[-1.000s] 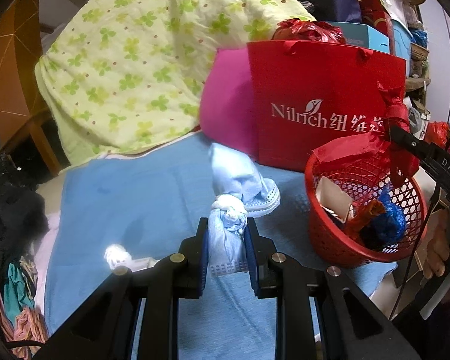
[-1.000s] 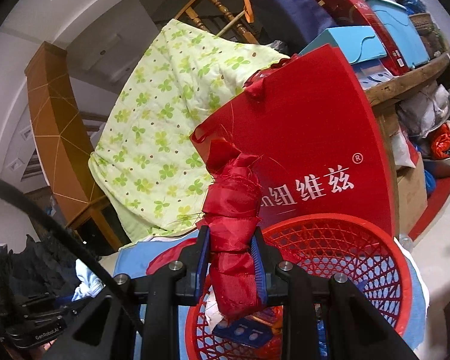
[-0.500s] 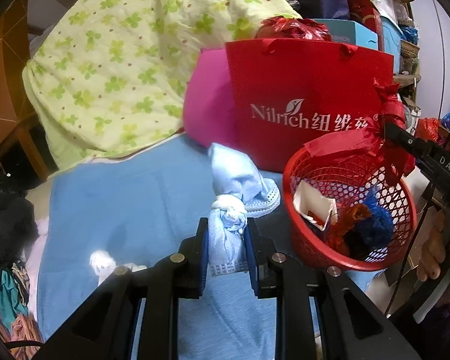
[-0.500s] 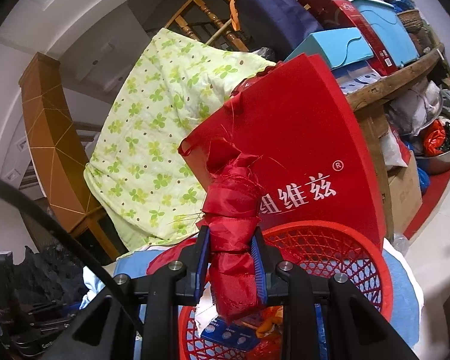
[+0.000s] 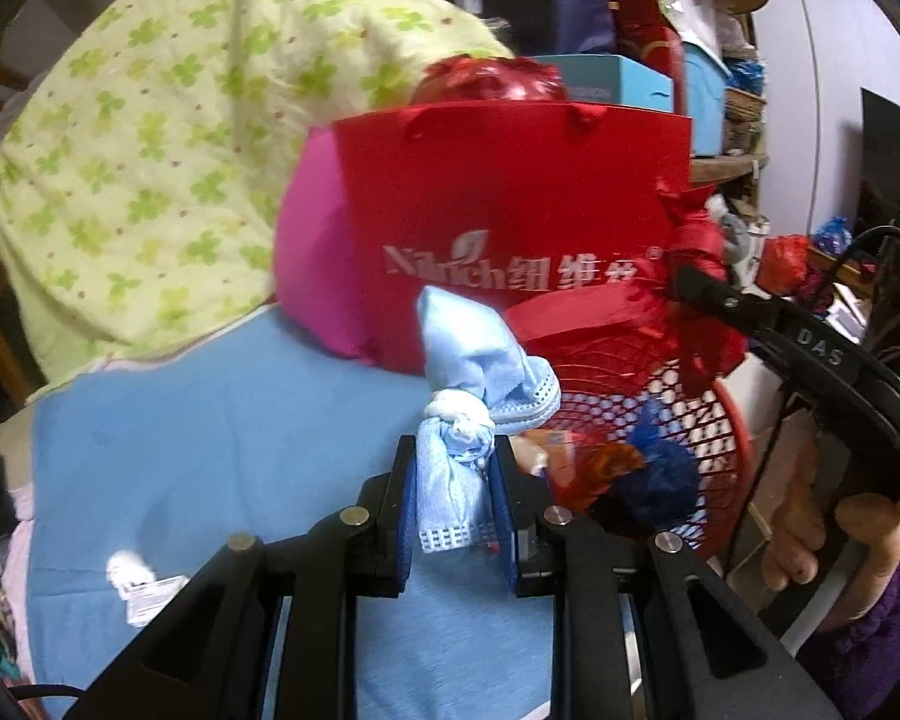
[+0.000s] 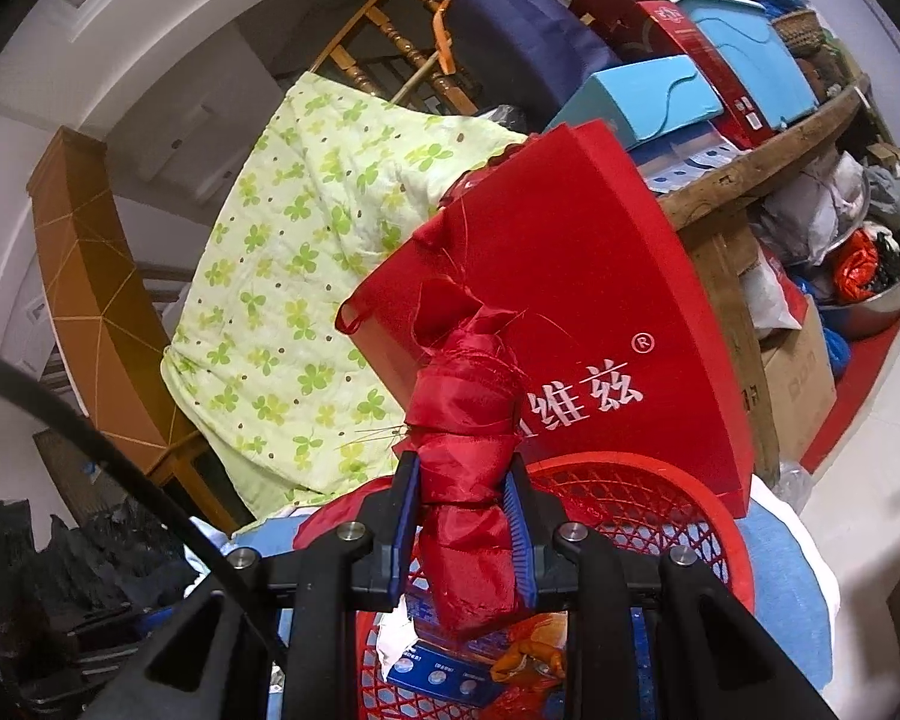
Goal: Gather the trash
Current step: 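Carry the mask and red bag over the red mesh basket, then open both grippers to drop the mask and red bag into the basket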
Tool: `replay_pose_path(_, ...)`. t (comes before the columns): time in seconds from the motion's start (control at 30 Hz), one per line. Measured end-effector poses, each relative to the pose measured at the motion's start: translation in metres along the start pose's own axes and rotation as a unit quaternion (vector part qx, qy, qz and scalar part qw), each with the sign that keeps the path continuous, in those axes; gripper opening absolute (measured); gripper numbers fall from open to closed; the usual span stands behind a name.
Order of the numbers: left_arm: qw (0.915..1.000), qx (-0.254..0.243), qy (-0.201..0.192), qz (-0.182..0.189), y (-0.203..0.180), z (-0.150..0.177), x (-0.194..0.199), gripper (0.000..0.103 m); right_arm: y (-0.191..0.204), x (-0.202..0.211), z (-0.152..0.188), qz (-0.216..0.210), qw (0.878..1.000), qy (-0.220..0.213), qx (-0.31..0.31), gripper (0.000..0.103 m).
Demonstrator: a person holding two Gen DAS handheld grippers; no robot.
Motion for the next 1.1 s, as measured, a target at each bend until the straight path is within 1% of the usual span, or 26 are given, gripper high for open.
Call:
replay_pose_path(0.23, 0.9984, 0.006, 0.017, 0.054, -0.021, -0.01, -0.024, 0.026, -0.021, 0.0, -0.002, 0.003, 0.999, 0.007, -0.054, 0.031)
replay_pose_path(0.3, 0.9974, 0.005, 0.026, 0.067, -0.026, -0.01, -0.034, 0.028, -0.029, -0.004, -0.002, 0.002, 0.997, 0.019, -0.072, 0.031)
replay_pose_path(0.33, 0.9967, 0.003, 0.032, 0.074, -0.029, -0.01, -0.038, 0.031, -0.033, -0.007, -0.001, 0.004, 0.996, 0.027, -0.081, 0.031)
replay_pose_path(0.37, 0.9964, 0.001, 0.036, 0.077, -0.031, -0.009, -0.041, 0.042, -0.036, -0.01, -0.001, 0.007, 0.995, 0.035, -0.088, 0.032)
replay_pose_path(0.4, 0.9965, 0.0, 0.036, 0.076, -0.033, -0.008, -0.043, 0.048, -0.038, -0.012, -0.001, 0.008, 0.995, 0.041, -0.094, 0.035)
replay_pose_path(0.43, 0.9968, 0.0, 0.033, 0.073, -0.033, -0.006, -0.043, 0.058, -0.041, -0.016, 0.0, 0.006, 0.994, 0.05, -0.102, 0.036)
replay_pose_path(0.47, 0.9972, 0.0, 0.028, 0.07, -0.033, -0.005, -0.042, 0.06, -0.043, -0.017, 0.001, 0.005, 0.993, 0.055, -0.106, 0.039)
replay_pose_path(0.53, 0.9973, 0.001, 0.029, 0.068, -0.028, -0.001, -0.04, 0.06, -0.046, -0.018, 0.003, -0.003, 0.991, 0.059, -0.117, 0.056)
replay_pose_path(0.57, 0.9974, 0.004, 0.03, 0.066, -0.024, 0.001, -0.039, 0.06, -0.047, -0.018, 0.003, -0.006, 0.991, 0.056, -0.119, 0.063)
replay_pose_path(0.63, 0.9976, 0.011, 0.031, 0.062, -0.015, 0.006, -0.036, 0.06, -0.044, -0.015, 0.002, -0.008, 0.993, 0.043, -0.111, 0.063)
replay_pose_path(0.77, 0.9979, 0.034, 0.041, 0.038, 0.014, 0.027, -0.029, 0.06, -0.034, -0.01, 0.0, -0.008, 0.995, 0.022, -0.093, 0.063)
replay_pose_path(0.93, 0.9948, 0.074, 0.068, -0.014, 0.07, 0.074, -0.019, 0.06, 0.002, -0.008, 0.003, -0.015, 1.0, 0.0, -0.027, 0.063)
replay_pose_path(1.03, 0.9878, 0.121, 0.085, -0.049, 0.116, 0.109, -0.005, 0.06, 0.027, -0.008, 0.008, -0.031, 0.999, -0.014, 0.017, 0.063)
replay_pose_path(1.1, 0.9808, 0.154, 0.094, -0.075, 0.147, 0.131, 0.007, 0.06, 0.052, -0.009, 0.014, -0.047, 0.997, -0.021, 0.054, 0.063)
Point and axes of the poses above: each gripper's, at about its wrist camera, not at the fingertips, and x roughly against the way its jaws point, y to its left, z to its underside, the point moved 2 cm from there along -x, roughly the way its jaws point, and after that the axes turned 8 degrees about y, right-handed, at the moved point
